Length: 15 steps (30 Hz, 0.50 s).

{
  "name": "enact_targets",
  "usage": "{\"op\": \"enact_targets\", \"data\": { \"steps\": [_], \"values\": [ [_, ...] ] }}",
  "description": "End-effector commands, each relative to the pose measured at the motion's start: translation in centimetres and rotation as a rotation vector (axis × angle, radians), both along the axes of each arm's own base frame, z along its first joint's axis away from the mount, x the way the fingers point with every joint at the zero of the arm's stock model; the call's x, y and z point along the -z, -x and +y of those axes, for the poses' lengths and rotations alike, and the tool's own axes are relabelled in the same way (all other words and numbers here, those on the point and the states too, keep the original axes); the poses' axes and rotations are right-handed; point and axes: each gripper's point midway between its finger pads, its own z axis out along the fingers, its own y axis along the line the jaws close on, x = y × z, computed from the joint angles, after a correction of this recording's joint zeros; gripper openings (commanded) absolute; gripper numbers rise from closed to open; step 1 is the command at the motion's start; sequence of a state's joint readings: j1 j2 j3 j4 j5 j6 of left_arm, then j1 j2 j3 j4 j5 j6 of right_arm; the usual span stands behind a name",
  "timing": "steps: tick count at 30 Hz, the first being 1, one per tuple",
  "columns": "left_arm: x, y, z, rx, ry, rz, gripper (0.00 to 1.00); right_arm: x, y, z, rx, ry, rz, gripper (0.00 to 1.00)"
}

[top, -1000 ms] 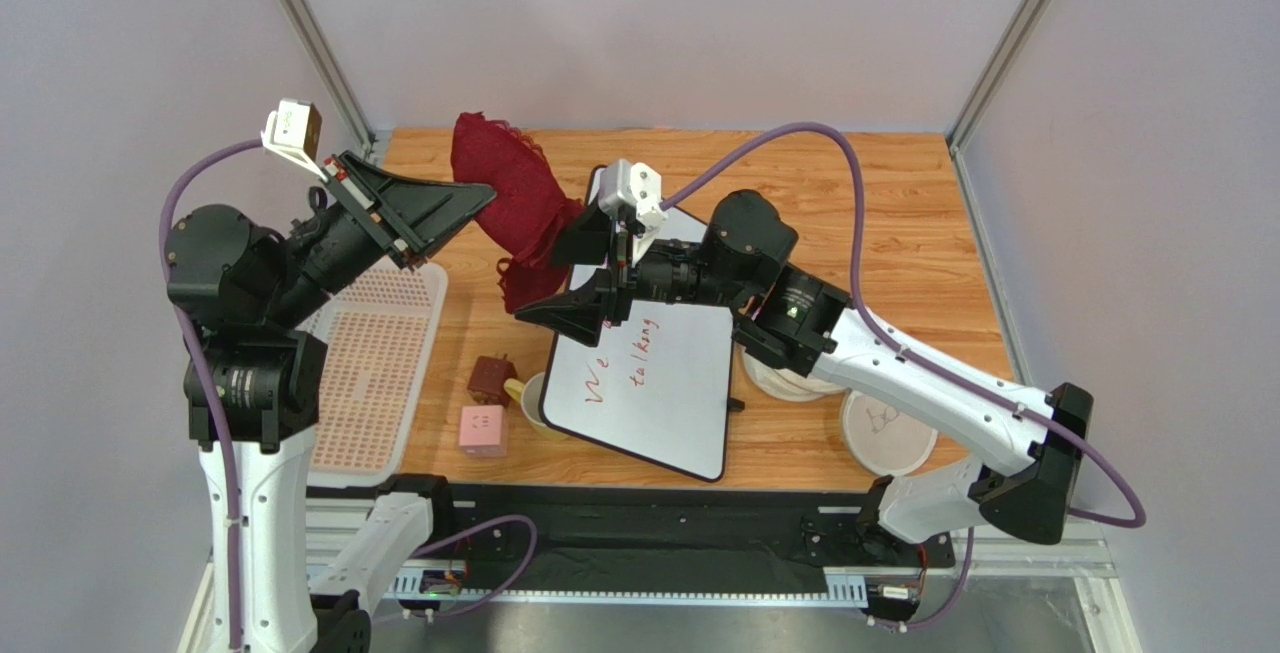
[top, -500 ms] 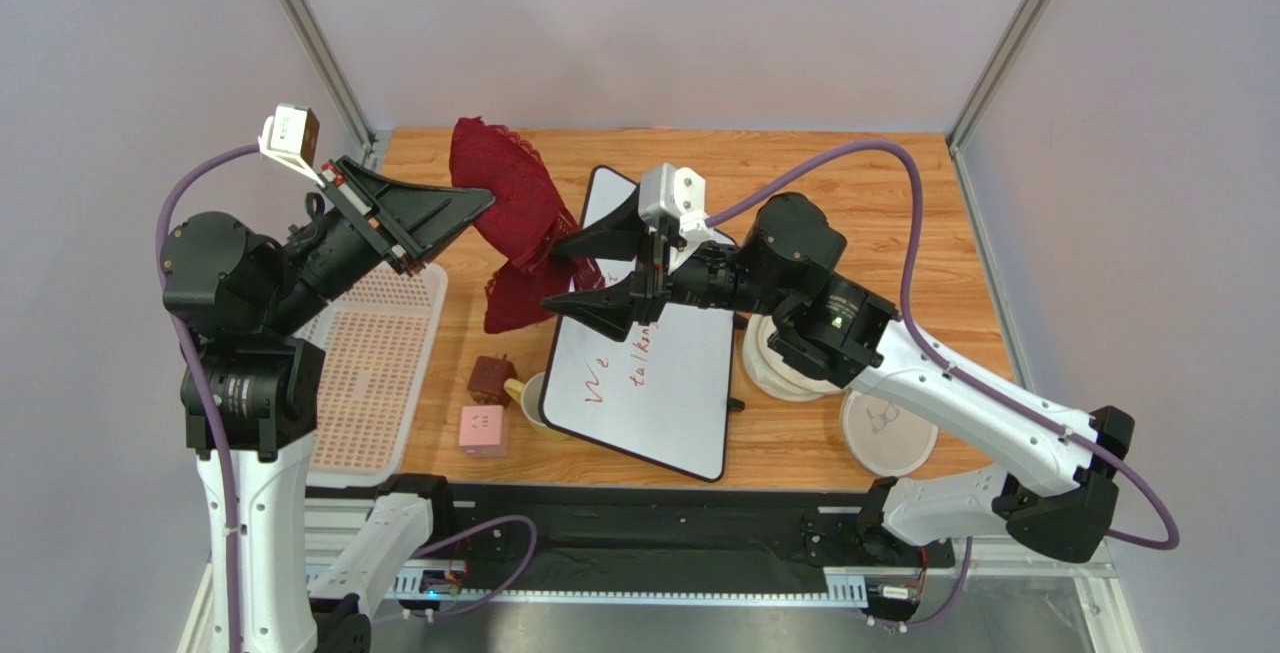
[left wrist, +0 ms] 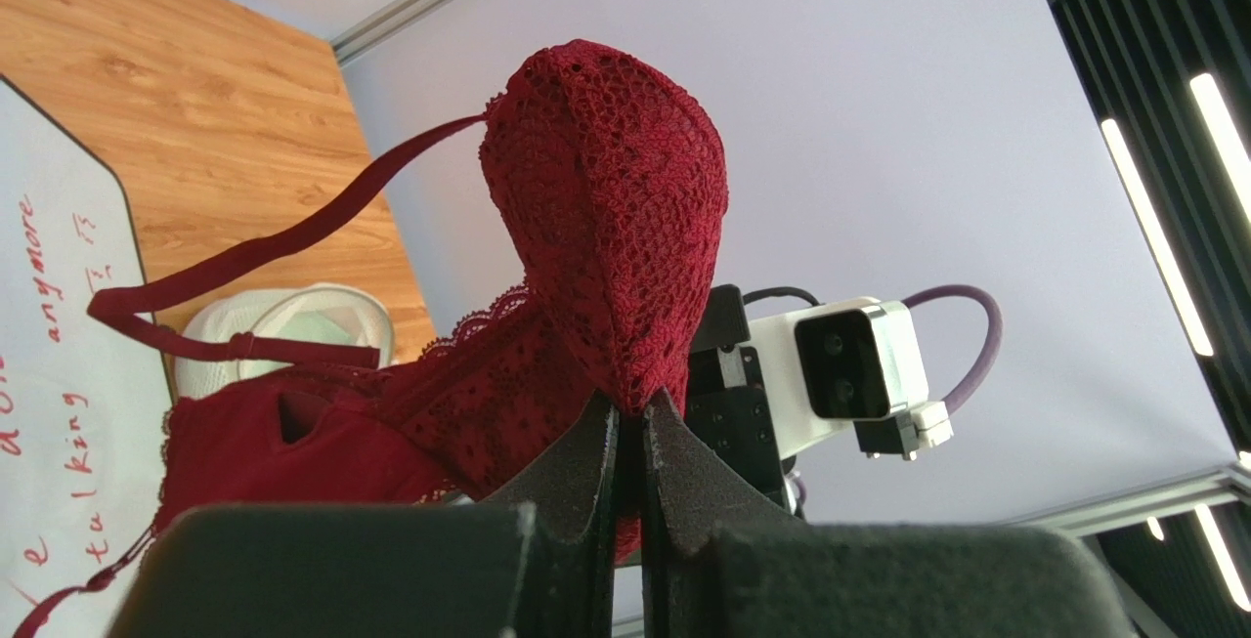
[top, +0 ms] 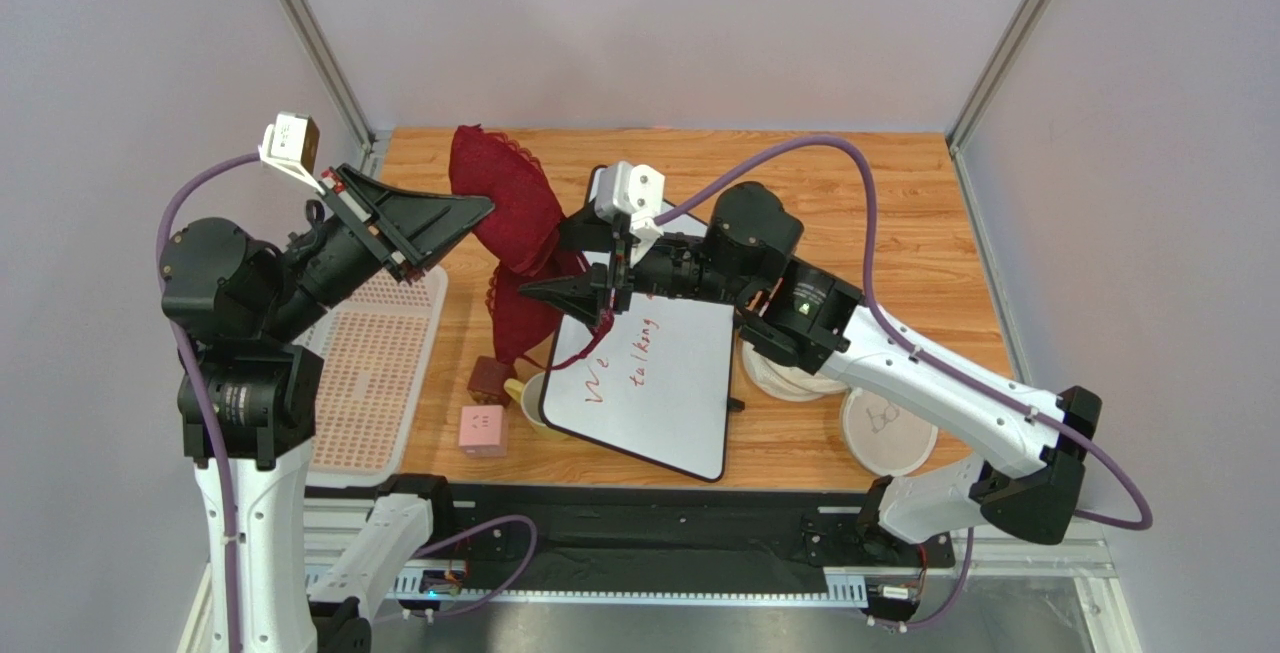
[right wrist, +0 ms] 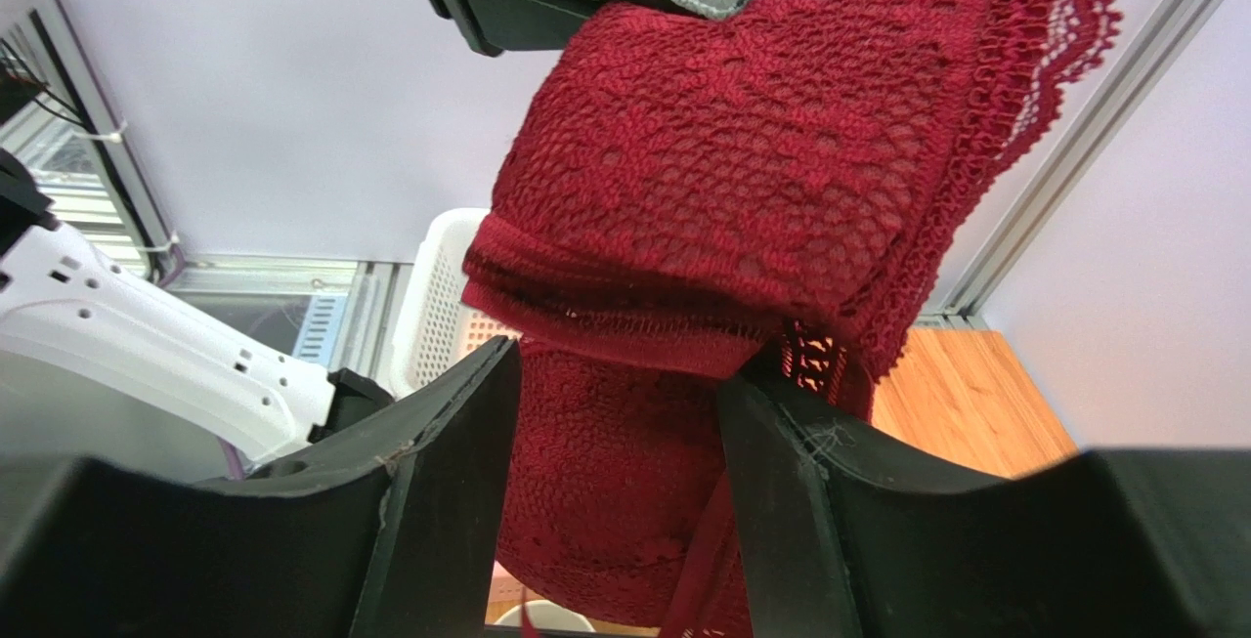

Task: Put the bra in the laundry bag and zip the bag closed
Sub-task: Adjust the bra.

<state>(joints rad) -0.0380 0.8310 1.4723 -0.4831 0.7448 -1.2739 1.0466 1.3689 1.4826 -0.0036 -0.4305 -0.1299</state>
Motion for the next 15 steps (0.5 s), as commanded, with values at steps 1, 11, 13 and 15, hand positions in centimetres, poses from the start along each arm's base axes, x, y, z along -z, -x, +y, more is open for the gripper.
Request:
{"op": "enact_targets", "data": {
  "steps": [1, 11, 13, 15],
  "values": [
    [-0.4, 0.9, 0.0, 0.007, 0.008, 0.005, 0.08, -1.8, -1.0, 0.7, 0.035, -0.038, -0.07, 0.55],
    [0.2, 1.0, 0.4, -0.037, -0.011, 0.039, 0.07, -2.8, -2.7, 0.2, 0.136, -0.066, -0.115, 0.54],
    [0.2, 0.9, 0.5, -0.047, -0.014, 0.038, 0.07, -3.1, -2.8, -0.2, 0.157, -0.077, -0.133, 0.55],
    [0.3, 0.8, 0.6, -0.053, -0.016, 0.045, 0.07, -3.5, -2.8, -0.7, 0.173, -0.078, -0.143, 0.57]
  ]
}}
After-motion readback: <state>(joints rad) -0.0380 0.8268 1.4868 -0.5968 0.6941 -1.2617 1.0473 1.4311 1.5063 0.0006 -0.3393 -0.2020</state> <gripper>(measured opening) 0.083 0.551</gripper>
